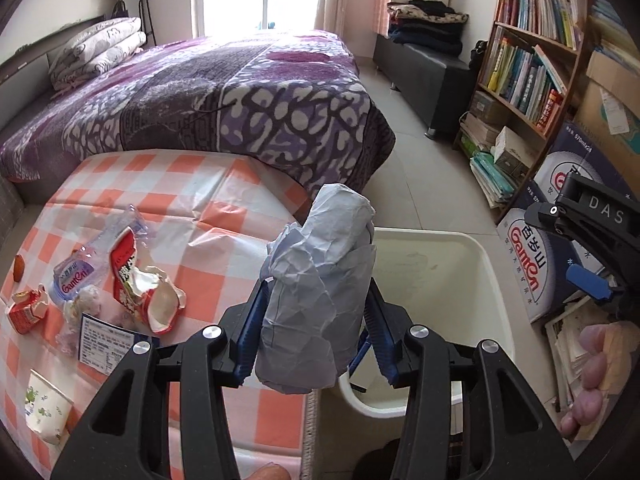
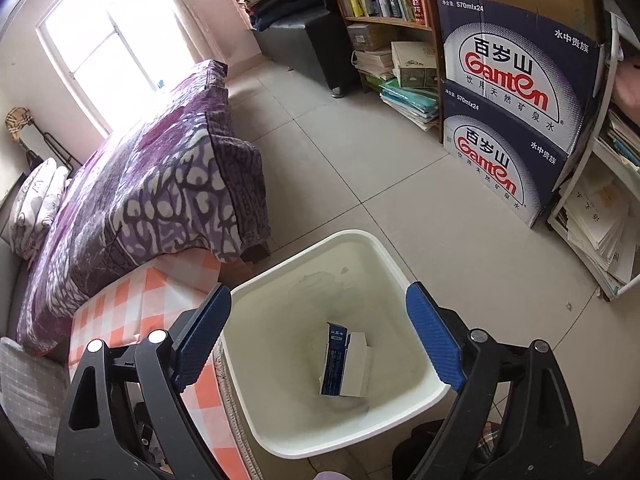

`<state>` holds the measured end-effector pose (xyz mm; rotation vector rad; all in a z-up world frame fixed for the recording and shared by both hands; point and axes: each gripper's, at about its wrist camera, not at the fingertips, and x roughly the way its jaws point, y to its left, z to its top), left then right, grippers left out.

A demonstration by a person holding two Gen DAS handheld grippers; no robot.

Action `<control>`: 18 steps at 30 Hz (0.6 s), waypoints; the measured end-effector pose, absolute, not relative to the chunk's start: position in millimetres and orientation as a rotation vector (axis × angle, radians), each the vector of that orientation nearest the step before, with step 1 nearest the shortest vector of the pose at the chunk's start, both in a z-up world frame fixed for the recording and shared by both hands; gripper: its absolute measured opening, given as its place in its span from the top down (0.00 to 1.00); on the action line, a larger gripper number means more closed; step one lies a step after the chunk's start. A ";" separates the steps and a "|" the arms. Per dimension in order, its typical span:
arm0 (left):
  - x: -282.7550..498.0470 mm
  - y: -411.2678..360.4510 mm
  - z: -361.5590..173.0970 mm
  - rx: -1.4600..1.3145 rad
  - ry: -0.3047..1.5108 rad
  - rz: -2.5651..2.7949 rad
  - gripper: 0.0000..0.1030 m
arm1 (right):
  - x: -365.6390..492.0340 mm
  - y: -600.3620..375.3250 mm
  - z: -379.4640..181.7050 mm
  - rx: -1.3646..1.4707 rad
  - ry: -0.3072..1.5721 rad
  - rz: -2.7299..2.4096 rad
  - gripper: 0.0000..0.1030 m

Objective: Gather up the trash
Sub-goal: 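Drop the white box into the white bin with the right tool while the left tool releases the paper there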

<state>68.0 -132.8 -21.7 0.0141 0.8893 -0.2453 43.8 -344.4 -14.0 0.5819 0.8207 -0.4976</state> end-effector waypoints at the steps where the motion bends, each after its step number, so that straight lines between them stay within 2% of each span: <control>1: 69.2 -134.4 -21.9 -0.003 0.897 -0.252 0.46 | 43.4 -346.6 -14.8 0.588 0.823 -0.502 0.17; 2: 70.9 -135.3 -21.5 -0.017 0.904 -0.261 0.39 | 43.0 -349.1 -15.6 0.596 0.824 -0.508 0.17; 3: 71.4 -136.8 -20.8 -0.031 0.909 -0.271 0.27 | 42.9 -350.7 -15.9 0.602 0.824 -0.512 0.16; 4: 71.1 -137.8 -19.9 -0.043 0.911 -0.280 0.22 | 43.0 -351.7 -16.0 0.606 0.823 -0.515 0.16; 14: 74.0 -125.1 -16.0 0.037 0.891 -0.252 0.17 | 47.9 -336.3 -11.9 0.526 0.810 -0.521 0.08; 18: 76.7 -108.2 -16.1 0.105 0.893 -0.219 0.14 | 55.0 -321.6 -14.5 0.498 0.830 -0.489 0.07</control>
